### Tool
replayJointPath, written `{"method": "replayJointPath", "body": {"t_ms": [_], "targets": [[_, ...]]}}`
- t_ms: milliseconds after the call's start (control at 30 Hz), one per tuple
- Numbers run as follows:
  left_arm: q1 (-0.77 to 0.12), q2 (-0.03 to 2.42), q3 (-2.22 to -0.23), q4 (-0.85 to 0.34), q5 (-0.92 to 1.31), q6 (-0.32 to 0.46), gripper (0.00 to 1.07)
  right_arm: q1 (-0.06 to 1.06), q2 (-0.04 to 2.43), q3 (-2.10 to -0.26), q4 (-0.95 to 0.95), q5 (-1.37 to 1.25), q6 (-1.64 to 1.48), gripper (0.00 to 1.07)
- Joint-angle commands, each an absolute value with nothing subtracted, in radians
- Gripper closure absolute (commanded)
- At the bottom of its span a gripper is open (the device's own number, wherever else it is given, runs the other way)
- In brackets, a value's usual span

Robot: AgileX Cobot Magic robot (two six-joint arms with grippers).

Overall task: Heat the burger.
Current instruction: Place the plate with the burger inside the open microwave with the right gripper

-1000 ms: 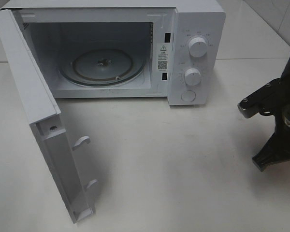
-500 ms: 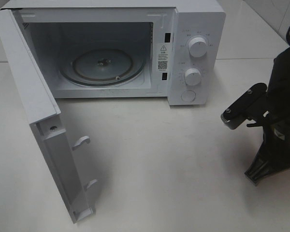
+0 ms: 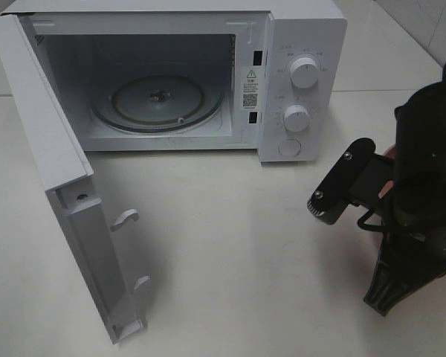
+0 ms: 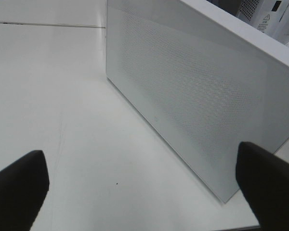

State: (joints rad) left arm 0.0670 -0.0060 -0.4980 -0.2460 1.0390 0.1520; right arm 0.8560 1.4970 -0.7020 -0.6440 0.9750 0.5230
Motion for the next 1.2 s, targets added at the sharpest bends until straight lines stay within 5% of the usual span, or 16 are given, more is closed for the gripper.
{"method": "replayJointPath", "body": {"t_ms": [33,633,1200], "targets": [[0.072,-0.020,-0.496,-0.250,1.034,0.152,0.09,0.894,1.484,-0.700,-0.697,1.026,0.521,1.07],[0.072,-0.020,-0.496,-0.250,1.034,0.152,0.09,1.125,1.475,-0.701,-0.724,1.032,0.370,1.07],[0.072,-0.020,-0.496,-0.250,1.034,0.151,0.09,1.145,1.434,-0.701,-0.766,0.905,0.086,1.07]]}}
